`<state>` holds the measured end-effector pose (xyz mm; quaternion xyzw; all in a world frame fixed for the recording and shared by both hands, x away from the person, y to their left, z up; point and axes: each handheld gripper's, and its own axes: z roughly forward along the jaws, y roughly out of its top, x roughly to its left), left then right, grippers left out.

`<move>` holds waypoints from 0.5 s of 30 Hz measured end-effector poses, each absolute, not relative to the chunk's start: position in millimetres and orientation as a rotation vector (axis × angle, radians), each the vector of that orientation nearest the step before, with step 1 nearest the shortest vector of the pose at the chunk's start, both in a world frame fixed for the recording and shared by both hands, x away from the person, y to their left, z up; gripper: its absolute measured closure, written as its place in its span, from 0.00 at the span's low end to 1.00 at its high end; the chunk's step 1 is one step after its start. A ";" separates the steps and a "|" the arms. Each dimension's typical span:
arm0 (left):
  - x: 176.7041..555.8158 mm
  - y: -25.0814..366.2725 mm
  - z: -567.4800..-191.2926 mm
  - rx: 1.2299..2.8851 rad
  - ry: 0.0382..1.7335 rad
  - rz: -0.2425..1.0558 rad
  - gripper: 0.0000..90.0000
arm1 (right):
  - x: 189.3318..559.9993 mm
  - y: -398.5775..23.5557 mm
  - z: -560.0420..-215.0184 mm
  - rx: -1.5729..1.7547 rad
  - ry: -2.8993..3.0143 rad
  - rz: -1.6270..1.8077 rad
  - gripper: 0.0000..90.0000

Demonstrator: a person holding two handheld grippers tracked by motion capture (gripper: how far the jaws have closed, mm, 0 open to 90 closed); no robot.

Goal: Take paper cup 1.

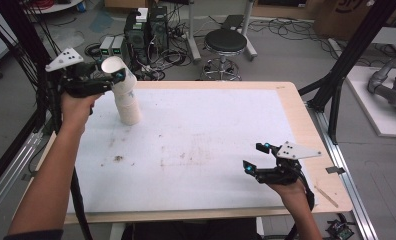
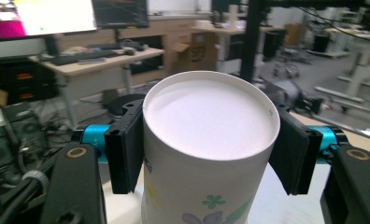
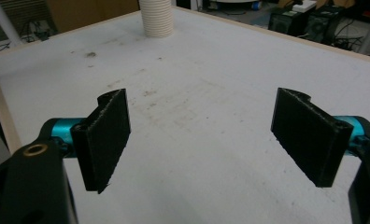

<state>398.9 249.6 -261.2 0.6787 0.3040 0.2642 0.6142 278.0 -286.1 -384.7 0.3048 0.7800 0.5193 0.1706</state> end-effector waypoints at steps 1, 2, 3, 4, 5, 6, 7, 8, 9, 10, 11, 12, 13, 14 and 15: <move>398.9 249.6 -261.2 1.564 0.701 0.609 0.39 | 278.0 -286.1 -384.7 0.866 2.215 1.475 0.22; 395.3 245.4 -263.5 1.573 0.685 0.587 0.39 | 279.1 -283.9 -384.7 0.860 2.224 1.479 0.22; 391.4 240.8 -266.2 1.582 0.669 0.574 0.39 | 280.8 -281.6 -384.8 0.852 2.233 1.486 0.22; 384.4 232.3 -271.6 1.613 0.634 0.552 0.39 | 284.4 -276.1 -384.1 0.836 2.255 1.499 0.22; 384.4 232.3 -271.6 1.613 0.634 0.552 0.39 | 284.4 -276.1 -384.1 0.836 2.255 1.499 0.22; 381.4 228.6 -274.4 1.620 0.623 0.535 0.39 | 288.3 -269.6 -382.5 0.817 2.280 1.502 0.22; 378.7 225.2 -277.3 1.623 0.614 0.517 0.39 | 288.3 -269.6 -382.5 0.817 2.280 1.502 0.22; 375.9 221.9 -279.9 1.629 0.603 0.502 0.39 | 292.9 -263.3 -380.8 0.805 2.304 1.512 0.22; 373.4 218.8 -282.7 1.634 0.593 0.491 0.39 | 292.9 -263.3 -380.8 0.805 2.304 1.512 0.22; 371.1 215.8 -285.6 1.637 0.585 0.477 0.39 | 298.1 -257.5 -379.1 0.791 2.320 1.518 0.22; 369.3 212.8 -288.4 1.641 0.576 0.466 0.39 | 298.1 -257.5 -379.1 0.791 2.320 1.518 0.22; 367.4 208.9 -291.7 1.645 0.566 0.452 0.39 | 300.7 -254.9 -378.2 0.781 2.327 1.519 0.22; 366.4 206.6 -293.6 1.649 0.561 0.444 0.39 | 303.4 -251.5 -377.0 0.779 2.341 1.519 0.22; 365.5 203.6 -295.6 1.660 0.552 0.433 0.39 | 306.9 -246.7 -375.9 0.758 2.354 1.517 0.22; 364.4 200.5 -297.1 1.674 0.546 0.422 0.39 | 306.9 -246.7 -375.9 0.758 2.354 1.517 0.22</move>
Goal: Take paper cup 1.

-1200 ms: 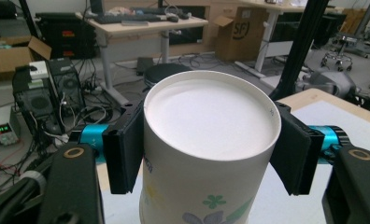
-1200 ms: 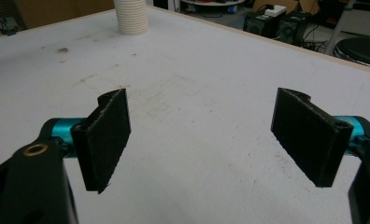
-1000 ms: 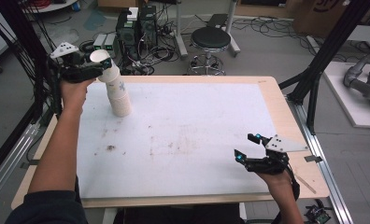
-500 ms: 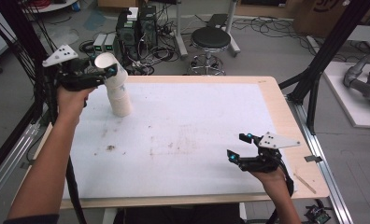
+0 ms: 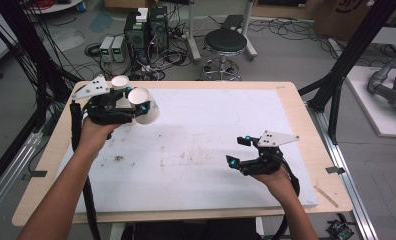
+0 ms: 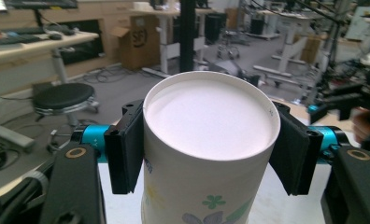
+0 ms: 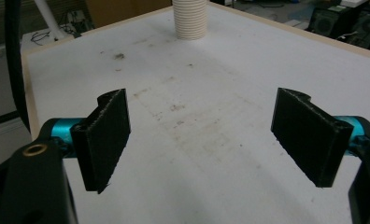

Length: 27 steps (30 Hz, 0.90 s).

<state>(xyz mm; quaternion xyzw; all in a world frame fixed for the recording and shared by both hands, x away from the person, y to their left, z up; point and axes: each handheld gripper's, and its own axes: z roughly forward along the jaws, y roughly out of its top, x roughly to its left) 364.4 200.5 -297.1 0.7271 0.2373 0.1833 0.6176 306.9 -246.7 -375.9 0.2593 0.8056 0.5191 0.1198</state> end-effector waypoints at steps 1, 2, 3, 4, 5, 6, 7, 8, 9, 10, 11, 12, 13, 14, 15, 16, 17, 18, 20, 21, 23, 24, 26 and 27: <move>361.2 194.2 -300.2 1.671 0.530 0.404 0.39 | 309.8 -240.2 -375.1 0.738 2.381 1.518 0.22; 361.2 194.2 -300.2 1.671 0.530 0.404 0.39 | 309.8 -240.2 -375.1 0.738 2.381 1.518 0.22; 359.8 191.6 -301.4 1.675 0.520 0.401 0.39 | 311.4 -235.7 -375.0 0.720 2.394 1.519 0.22; 358.2 189.1 -302.7 1.672 0.514 0.394 0.39 | 311.4 -235.7 -375.0 0.720 2.394 1.519 0.22; 356.6 186.6 -304.2 1.668 0.511 0.384 0.39 | 312.3 -231.7 -375.0 0.699 2.411 1.528 0.22; 354.9 184.2 -305.9 1.665 0.507 0.376 0.39 | 312.3 -231.7 -375.0 0.699 2.411 1.528 0.22; 353.0 181.7 -307.5 1.669 0.501 0.372 0.39 | 312.8 -230.0 -375.2 0.691 2.415 1.528 0.22; 350.7 178.7 -309.6 1.673 0.489 0.367 0.39 | 312.9 -228.7 -375.5 0.684 2.421 1.531 0.22; 349.4 176.9 -311.1 1.670 0.482 0.358 0.39 | 312.6 -226.2 -376.9 0.659 2.432 1.531 0.22; 348.2 174.7 -313.2 1.670 0.465 0.341 0.39 | 312.6 -226.2 -376.9 0.659 2.432 1.531 0.22; 346.8 172.5 -315.2 1.674 0.449 0.325 0.39 | 311.2 -224.1 -379.3 0.643 2.440 1.541 0.22; 345.3 169.9 -317.3 1.675 0.437 0.313 0.39 | 311.2 -224.1 -379.3 0.643 2.440 1.541 0.22; 343.5 166.6 -320.1 1.673 0.426 0.296 0.39 | 311.4 -223.1 -380.8 0.631 2.445 1.543 0.22; 342.9 164.4 -321.8 1.676 0.419 0.285 0.39 | 311.2 -221.6 -381.9 0.625 2.462 1.531 0.22; 341.6 160.5 -324.8 1.682 0.408 0.271 0.39 | 310.7 -221.2 -382.1 0.620 2.466 1.525 0.22; 341.1 158.4 -326.5 1.687 0.397 0.260 0.39 | 310.6 -221.1 -382.3 0.612 2.464 1.539 0.22; 340.2 155.1 -328.6 1.688 0.387 0.249 0.39 | 310.8 -221.6 -381.8 0.607 2.459 1.552 0.22; 339.4 151.7 -330.4 1.687 0.378 0.239 0.39 | 310.8 -221.6 -381.8 0.607 2.459 1.552 0.22; 337.5 146.2 -333.4 1.694 0.361 0.229 0.39 | 311.6 -222.2 -381.4 0.599 2.449 1.573 0.22; 336.8 143.5 -334.9 1.699 0.357 0.223 0.39 | 311.8 -222.0 -381.8 0.595 2.447 1.573 0.22; 335.4 139.1 -337.8 1.710 0.356 0.219 0.39 | 311.8 -221.1 -382.2 0.592 2.449 1.578 0.22; 334.9 137.4 -338.7 1.721 0.355 0.215 0.39 | 311.8 -221.1 -382.2 0.592 2.449 1.578 0.22; 334.3 133.9 -340.4 1.726 0.346 0.197 0.39 | 310.8 -220.0 -381.8 0.587 2.458 1.585 0.23; 334.0 132.5 -341.0 1.729 0.340 0.190 0.39 | 310.8 -219.3 -381.5 0.578 2.458 1.586 0.23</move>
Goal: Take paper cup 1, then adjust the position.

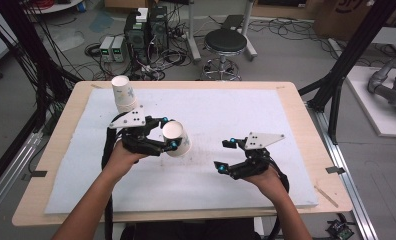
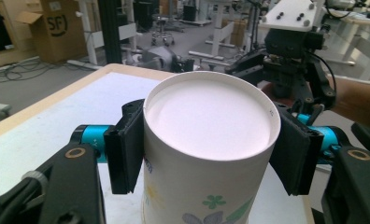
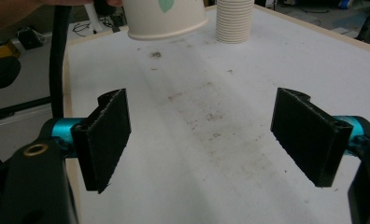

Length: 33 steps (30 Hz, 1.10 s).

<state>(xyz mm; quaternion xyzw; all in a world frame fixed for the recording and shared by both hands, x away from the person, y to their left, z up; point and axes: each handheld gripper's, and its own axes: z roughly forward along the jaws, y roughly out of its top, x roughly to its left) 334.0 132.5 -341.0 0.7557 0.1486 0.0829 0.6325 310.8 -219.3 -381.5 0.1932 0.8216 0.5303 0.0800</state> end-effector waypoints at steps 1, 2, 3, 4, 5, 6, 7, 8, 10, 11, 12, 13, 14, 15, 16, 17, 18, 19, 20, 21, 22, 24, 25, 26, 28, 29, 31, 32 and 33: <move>333.6 131.2 -341.4 1.730 0.338 0.187 0.39 | 310.8 -219.3 -381.5 0.578 2.458 1.586 0.23; 333.1 129.9 -341.9 1.729 0.335 0.181 0.39 | 310.6 -218.7 -381.3 0.574 2.457 1.590 0.23; 332.5 128.3 -342.5 1.723 0.335 0.175 0.39 | 310.6 -218.7 -381.3 0.574 2.457 1.590 0.23; 332.1 127.2 -343.1 1.724 0.332 0.173 0.39 | 310.3 -217.7 -381.1 0.567 2.455 1.588 0.23; 331.4 125.9 -343.6 1.731 0.331 0.173 0.39 | 310.3 -217.7 -381.1 0.567 2.455 1.588 0.23; 330.5 123.0 -344.9 1.740 0.324 0.173 0.39 | 309.4 -216.2 -380.6 0.568 2.457 1.587 0.23; 330.5 123.0 -344.9 1.740 0.324 0.173 0.39 | 309.4 -216.2 -380.6 0.568 2.457 1.587 0.23; 329.8 121.3 -345.7 1.738 0.324 0.168 0.39 | 308.8 -214.6 -380.1 0.557 2.459 1.590 0.23; 328.9 117.3 -348.1 1.747 0.316 0.152 0.38 | 308.2 -213.0 -380.0 0.551 2.466 1.598 0.23; 328.9 117.3 -348.1 1.747 0.316 0.152 0.38 | 308.2 -213.0 -380.0 0.551 2.466 1.598 0.23; 327.7 113.6 -349.5 1.753 0.307 0.132 0.38 | 307.8 -211.6 -379.7 0.540 2.467 1.622 0.23; 327.7 113.6 -349.5 1.753 0.307 0.132 0.38 | 307.8 -211.6 -379.7 0.540 2.467 1.622 0.23; 326.6 111.3 -350.1 1.753 0.305 0.126 0.38 | 306.8 -210.1 -379.4 0.528 2.470 1.618 0.23; 325.3 109.1 -350.6 1.754 0.302 0.120 0.38 | 306.8 -210.1 -379.4 0.528 2.470 1.618 0.23; 323.5 106.3 -350.9 1.756 0.294 0.113 0.38 | 305.5 -209.1 -379.6 0.524 2.480 1.624 0.23; 322.5 104.8 -351.0 1.759 0.287 0.108 0.38 | 305.0 -208.5 -379.6 0.517 2.465 1.616 0.23; 319.9 100.2 -351.4 1.765 0.267 0.096 0.38 | 301.4 -207.1 -379.6 0.510 2.495 1.634 0.23; 319.9 100.2 -351.4 1.765 0.267 0.096 0.39 | 301.4 -207.1 -379.6 0.510 2.495 1.634 0.23; 317.8 96.1 -352.2 1.768 0.254 0.086 0.39 | 300.5 -206.7 -379.6 0.491 2.477 1.632 0.23; 317.8 96.1 -352.2 1.768 0.254 0.086 0.39 | 300.5 -206.7 -379.6 0.491 2.477 1.632 0.23; 315.9 92.5 -352.7 1.778 0.242 0.074 0.39 | 298.9 -205.6 -379.6 0.471 2.491 1.646 0.23; 314.9 90.5 -352.8 1.784 0.226 0.065 0.39 | 298.2 -204.9 -379.4 0.464 2.498 1.657 0.23; 314.3 89.3 -352.7 1.788 0.218 0.063 0.39 | 298.2 -203.8 -379.5 0.453 2.494 1.663 0.23; 313.6 87.6 -352.6 1.792 0.212 0.059 0.39 | 297.8 -201.7 -379.9 0.440 2.499 1.661 0.23; 312.3 83.0 -352.6 1.800 0.192 0.043 0.39 | 297.2 -199.5 -380.6 0.424 2.517 1.667 0.23; 312.3 83.0 -352.6 1.800 0.192 0.043 0.39 | 297.2 -199.5 -380.6 0.424 2.517 1.667 0.23; 311.8 80.7 -353.3 1.802 0.190 0.033 0.39 | 297.2 -197.4 -381.4 0.413 2.521 1.669 0.23; 311.9 79.8 -353.9 1.801 0.190 0.031 0.39 | 297.0 -195.9 -382.2 0.409 2.532 1.672 0.23; 312.0 79.0 -354.3 1.803 0.186 0.029 0.39 | 297.0 -195.9 -382.2 0.409 2.532 1.672 0.23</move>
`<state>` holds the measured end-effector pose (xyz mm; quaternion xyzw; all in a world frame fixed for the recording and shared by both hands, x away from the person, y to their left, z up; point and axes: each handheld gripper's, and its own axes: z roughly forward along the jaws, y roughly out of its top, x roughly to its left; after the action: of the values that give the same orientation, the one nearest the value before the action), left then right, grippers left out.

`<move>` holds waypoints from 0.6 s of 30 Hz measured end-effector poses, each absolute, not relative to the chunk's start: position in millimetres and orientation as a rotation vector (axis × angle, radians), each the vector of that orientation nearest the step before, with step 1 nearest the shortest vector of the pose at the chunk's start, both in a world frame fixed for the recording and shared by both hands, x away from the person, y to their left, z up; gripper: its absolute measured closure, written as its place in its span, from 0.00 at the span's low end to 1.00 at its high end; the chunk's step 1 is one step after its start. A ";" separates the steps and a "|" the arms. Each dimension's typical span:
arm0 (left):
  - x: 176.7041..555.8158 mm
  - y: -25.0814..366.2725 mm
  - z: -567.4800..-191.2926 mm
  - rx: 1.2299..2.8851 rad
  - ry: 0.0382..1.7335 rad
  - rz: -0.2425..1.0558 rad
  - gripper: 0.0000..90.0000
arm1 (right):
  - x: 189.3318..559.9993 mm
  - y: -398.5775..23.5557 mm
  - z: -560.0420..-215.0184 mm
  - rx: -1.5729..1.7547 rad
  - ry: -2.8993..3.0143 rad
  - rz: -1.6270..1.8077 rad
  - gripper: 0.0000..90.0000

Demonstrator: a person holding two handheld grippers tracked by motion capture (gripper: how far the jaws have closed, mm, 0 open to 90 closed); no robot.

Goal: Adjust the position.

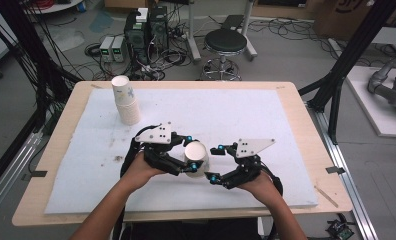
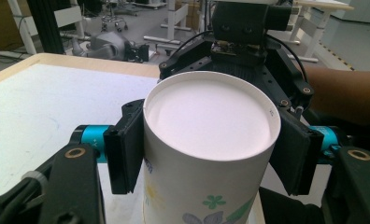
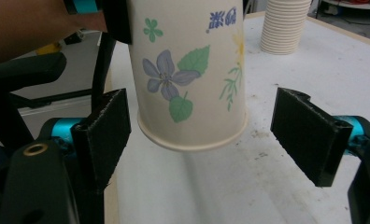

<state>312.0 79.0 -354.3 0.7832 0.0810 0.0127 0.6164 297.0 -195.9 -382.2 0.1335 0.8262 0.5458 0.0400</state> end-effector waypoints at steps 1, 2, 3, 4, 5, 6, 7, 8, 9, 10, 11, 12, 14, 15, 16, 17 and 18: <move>311.4 78.0 -354.9 1.801 0.189 0.024 0.39 | 297.3 -195.3 -382.8 0.405 2.531 1.675 0.23; 311.3 77.5 -355.2 1.800 0.185 0.020 0.39 | 297.4 -194.8 -383.4 0.404 2.535 1.673 0.23; 310.9 76.8 -355.3 1.801 0.183 0.016 0.39 | 297.1 -194.2 -383.8 0.404 2.542 1.679 0.23; 310.5 75.9 -355.6 1.802 0.181 0.013 0.39 | 297.2 -193.9 -384.3 0.401 2.540 1.681 0.23; 309.9 74.9 -356.0 1.801 0.180 0.006 0.39 | 297.3 -192.8 -385.1 0.397 2.542 1.687 0.23; 309.6 73.8 -356.3 1.802 0.179 0.003 0.39 | 297.3 -192.8 -385.1 0.397 2.542 1.687 0.23; 309.2 72.7 -356.7 1.806 0.176 -0.003 0.39 | 297.5 -192.3 -385.6 0.390 2.546 1.691 0.23; 309.1 71.6 -357.0 1.807 0.169 -0.006 0.39 | 297.1 -191.2 -386.1 0.389 2.546 1.694 0.23; 308.8 70.9 -357.2 1.807 0.168 -0.010 0.39 | 297.1 -189.7 -386.9 0.376 2.553 1.699 0.23; 308.4 69.7 -357.4 1.803 0.169 -0.014 0.39 | 297.1 -189.7 -386.9 0.376 2.553 1.699 0.23; 308.8 69.1 -357.6 1.803 0.164 -0.014 0.39 | 296.8 -188.6 -387.4 0.373 2.555 1.703 0.23; 309.1 68.5 -357.8 1.803 0.163 -0.019 0.39 | 296.9 -187.8 -388.2 0.364 2.558 1.706 0.23; 308.8 67.0 -358.5 1.798 0.169 -0.026 0.39 | 296.8 -186.1 -389.5 0.355 2.563 1.713 0.23; 308.5 65.3 -359.4 1.792 0.168 -0.036 0.39 | 296.7 -184.7 -390.7 0.356 2.568 1.722 0.23; 308.5 65.3 -359.4 1.792 0.168 -0.036 0.39 | 296.7 -184.7 -390.7 0.356 2.568 1.722 0.23; 308.5 64.3 -360.1 1.786 0.167 -0.047 0.39 | 297.6 -183.8 -392.0 0.348 2.568 1.733 0.23; 308.5 64.3 -360.1 1.786 0.167 -0.047 0.39 | 297.6 -183.8 -392.0 0.348 2.568 1.733 0.23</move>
<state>308.5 64.3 -360.1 0.7779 0.0727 -0.0203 0.6239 297.6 -183.8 -392.0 0.1117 0.8237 0.5559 0.0121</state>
